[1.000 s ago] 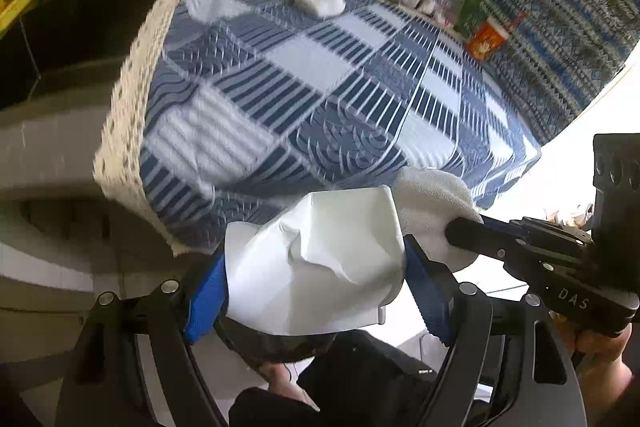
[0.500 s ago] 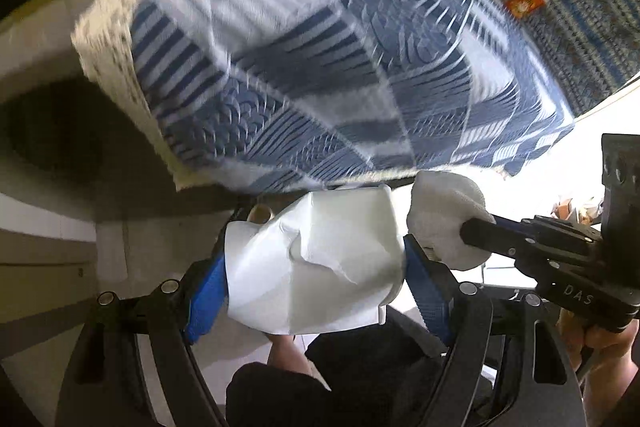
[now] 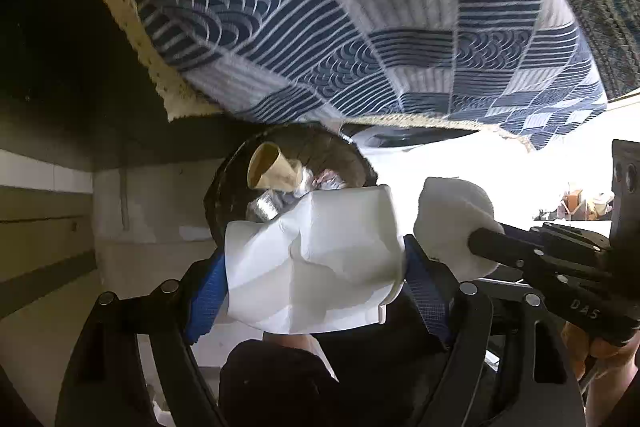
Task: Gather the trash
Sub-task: 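Carry both white tissues down toward the bin, then open both tools to drop the tissues into the bin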
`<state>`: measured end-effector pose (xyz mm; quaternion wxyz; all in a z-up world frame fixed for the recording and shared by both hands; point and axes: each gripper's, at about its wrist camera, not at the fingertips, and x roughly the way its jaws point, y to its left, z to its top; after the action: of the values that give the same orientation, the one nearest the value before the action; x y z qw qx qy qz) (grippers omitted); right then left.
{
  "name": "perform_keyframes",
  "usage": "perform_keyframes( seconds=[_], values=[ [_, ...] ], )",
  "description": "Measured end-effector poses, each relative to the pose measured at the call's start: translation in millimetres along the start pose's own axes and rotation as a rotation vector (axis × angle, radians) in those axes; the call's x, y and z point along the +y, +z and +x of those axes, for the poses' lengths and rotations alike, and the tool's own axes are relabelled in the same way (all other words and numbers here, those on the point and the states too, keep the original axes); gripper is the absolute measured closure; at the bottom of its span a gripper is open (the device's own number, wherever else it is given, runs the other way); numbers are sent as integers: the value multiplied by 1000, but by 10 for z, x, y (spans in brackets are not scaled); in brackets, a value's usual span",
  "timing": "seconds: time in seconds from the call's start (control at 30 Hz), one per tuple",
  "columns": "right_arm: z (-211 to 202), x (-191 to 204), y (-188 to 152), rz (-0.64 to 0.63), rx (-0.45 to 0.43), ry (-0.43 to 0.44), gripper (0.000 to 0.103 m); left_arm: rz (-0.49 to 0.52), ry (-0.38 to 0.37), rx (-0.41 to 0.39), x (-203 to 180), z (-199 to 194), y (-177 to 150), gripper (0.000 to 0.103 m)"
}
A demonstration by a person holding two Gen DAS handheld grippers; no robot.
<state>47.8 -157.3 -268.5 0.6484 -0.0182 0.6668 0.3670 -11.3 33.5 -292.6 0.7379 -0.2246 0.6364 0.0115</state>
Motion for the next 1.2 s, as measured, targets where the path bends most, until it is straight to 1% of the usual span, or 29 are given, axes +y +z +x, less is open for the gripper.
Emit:
perform_keyframes(
  seconds=[0.2,0.27,0.33,0.37,0.4,0.43,0.47,0.53,0.63,0.67,0.8,0.9,0.93,0.97,1.03,1.1,1.17,1.2],
  values=[
    [95,-24,-8,1,26,18,90,-27,8,25,73,116,10,25],
    [106,-26,2,2,33,27,87,-33,10,25,69,126,20,25],
    [117,-28,17,-2,32,31,86,-44,16,25,65,131,41,23],
    [125,-32,31,0,33,36,82,-46,16,24,59,130,51,23],
    [124,-38,38,4,33,45,78,-41,21,18,40,122,65,21],
    [124,-46,48,9,32,53,71,-30,41,5,17,110,78,18],
    [120,-53,59,10,28,58,65,-28,55,-5,7,98,91,13],
    [114,-72,75,12,22,53,58,-45,54,-14,25,83,120,12],
    [105,-148,81,21,18,40,58,-62,66,-20,47,55,149,12],
    [95,-185,82,30,18,37,58,-64,60,-24,50,28,155,12],
    [0,-235,105,40,4,23,58,-70,68,-50,58,-94,182,12],
    [-110,-204,146,35,-23,15,57,-65,73,-77,50,-187,212,12],
    [-150,-195,167,38,-32,14,53,-65,76,-89,47,-235,226,12],
    [-196,-177,187,41,-41,15,51,-67,74,-96,41,-270,236,12],
    [-319,-100,225,33,-62,11,51,-70,55,-121,31,-377,261,12],
    [-441,-33,250,16,-94,13,48,-67,44,-165,10,-550,286,12],
    [-591,52,288,6,-129,14,42,-58,32,-214,-27,-747,308,11],
    [-648,88,299,2,-145,15,41,-52,29,-229,-43,-810,314,9]
  ],
)
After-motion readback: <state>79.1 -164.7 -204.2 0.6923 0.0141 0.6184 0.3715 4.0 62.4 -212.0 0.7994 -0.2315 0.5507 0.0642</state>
